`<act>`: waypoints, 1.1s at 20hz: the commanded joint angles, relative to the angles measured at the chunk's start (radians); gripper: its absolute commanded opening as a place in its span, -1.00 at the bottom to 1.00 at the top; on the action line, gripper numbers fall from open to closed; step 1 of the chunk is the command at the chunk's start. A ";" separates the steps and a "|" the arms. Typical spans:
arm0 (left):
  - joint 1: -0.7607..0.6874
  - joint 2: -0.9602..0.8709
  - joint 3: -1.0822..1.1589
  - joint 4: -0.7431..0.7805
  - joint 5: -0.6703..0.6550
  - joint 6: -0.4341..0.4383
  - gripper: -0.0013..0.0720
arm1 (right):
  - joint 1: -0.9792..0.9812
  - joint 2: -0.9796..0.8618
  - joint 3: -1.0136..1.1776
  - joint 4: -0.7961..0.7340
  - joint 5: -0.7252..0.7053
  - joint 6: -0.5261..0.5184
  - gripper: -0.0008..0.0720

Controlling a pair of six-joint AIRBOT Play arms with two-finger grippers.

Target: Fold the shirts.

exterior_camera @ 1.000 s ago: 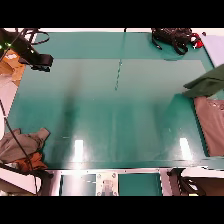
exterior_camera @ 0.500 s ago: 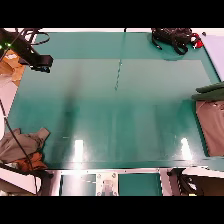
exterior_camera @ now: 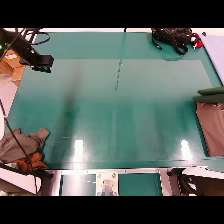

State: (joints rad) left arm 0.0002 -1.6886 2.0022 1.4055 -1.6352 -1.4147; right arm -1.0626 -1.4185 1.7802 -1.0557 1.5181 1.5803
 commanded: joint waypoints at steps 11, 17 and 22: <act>0.001 0.000 0.000 -0.090 -0.050 0.002 -0.90 | 0.006 0.002 -0.418 -0.565 0.305 0.301 0.56; -0.003 0.003 0.002 -0.188 -0.048 -0.033 -0.90 | 0.225 0.009 -0.329 -0.312 0.117 0.236 -0.92; -0.092 0.003 0.002 -0.175 -0.123 -0.106 -0.90 | 0.607 0.091 -0.504 -0.306 -0.055 0.139 -0.92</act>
State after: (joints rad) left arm -0.0467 -1.6867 2.0033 1.2354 -1.7069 -1.4792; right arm -0.6483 -1.3750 1.3685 -1.3899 1.5879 1.7786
